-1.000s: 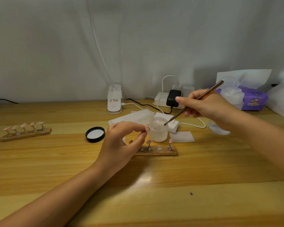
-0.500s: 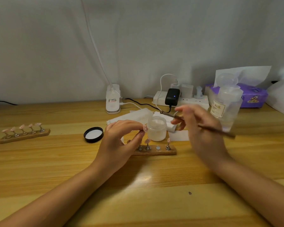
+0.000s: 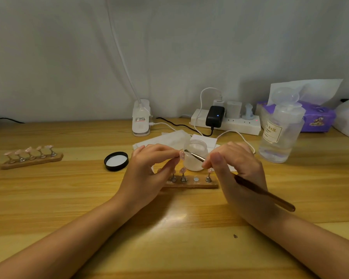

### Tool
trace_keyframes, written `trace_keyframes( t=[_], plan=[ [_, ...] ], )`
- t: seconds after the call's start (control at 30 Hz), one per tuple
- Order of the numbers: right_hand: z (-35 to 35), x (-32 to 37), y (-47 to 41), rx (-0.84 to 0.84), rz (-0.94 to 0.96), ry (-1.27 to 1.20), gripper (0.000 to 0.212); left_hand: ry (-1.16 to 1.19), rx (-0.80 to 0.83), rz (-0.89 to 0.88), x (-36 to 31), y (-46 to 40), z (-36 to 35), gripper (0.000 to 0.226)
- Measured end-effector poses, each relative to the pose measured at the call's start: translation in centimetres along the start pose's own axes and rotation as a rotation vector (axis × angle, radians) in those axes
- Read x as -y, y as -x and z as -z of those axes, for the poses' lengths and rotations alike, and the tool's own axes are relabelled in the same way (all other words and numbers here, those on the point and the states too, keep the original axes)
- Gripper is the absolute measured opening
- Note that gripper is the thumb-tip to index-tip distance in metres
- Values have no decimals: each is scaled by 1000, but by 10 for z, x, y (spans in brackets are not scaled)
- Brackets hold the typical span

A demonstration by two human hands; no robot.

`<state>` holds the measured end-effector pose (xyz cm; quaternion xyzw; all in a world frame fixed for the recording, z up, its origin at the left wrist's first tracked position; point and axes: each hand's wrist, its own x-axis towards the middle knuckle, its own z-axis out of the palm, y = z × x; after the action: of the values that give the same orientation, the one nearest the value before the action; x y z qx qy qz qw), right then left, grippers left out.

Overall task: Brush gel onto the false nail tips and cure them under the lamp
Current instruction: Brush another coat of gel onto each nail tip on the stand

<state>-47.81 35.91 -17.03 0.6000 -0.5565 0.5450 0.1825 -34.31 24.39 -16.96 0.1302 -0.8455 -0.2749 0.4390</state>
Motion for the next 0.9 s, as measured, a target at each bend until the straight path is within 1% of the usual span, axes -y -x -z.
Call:
trace_keyframes(
  t=[0.1,0.2,0.33,0.5,0.63,0.7,0.9],
  plan=[
    [-3,-2,1,1,58,36,54,-10,-5,-1,-1,0,0,32],
    [-4,-3,2,15,69,44,53,-13,-7,1,-2,0,-1,27],
    [-1,-3,4,18,39,-17,54,-3,3,18,-2,0,-1,29],
    [-1,-3,4,-4,-21,-46,53,-12,6,23,-1,1,-1,22],
    [-3,-3,2,34,13,-5,52,-21,5,20,-1,0,-1,16],
    [-3,-3,3,48,22,-11,51,-10,1,23,-2,0,-1,18],
    [0,-5,6,1,-6,-80,57,-7,5,39,-4,0,0,20]
  ],
)
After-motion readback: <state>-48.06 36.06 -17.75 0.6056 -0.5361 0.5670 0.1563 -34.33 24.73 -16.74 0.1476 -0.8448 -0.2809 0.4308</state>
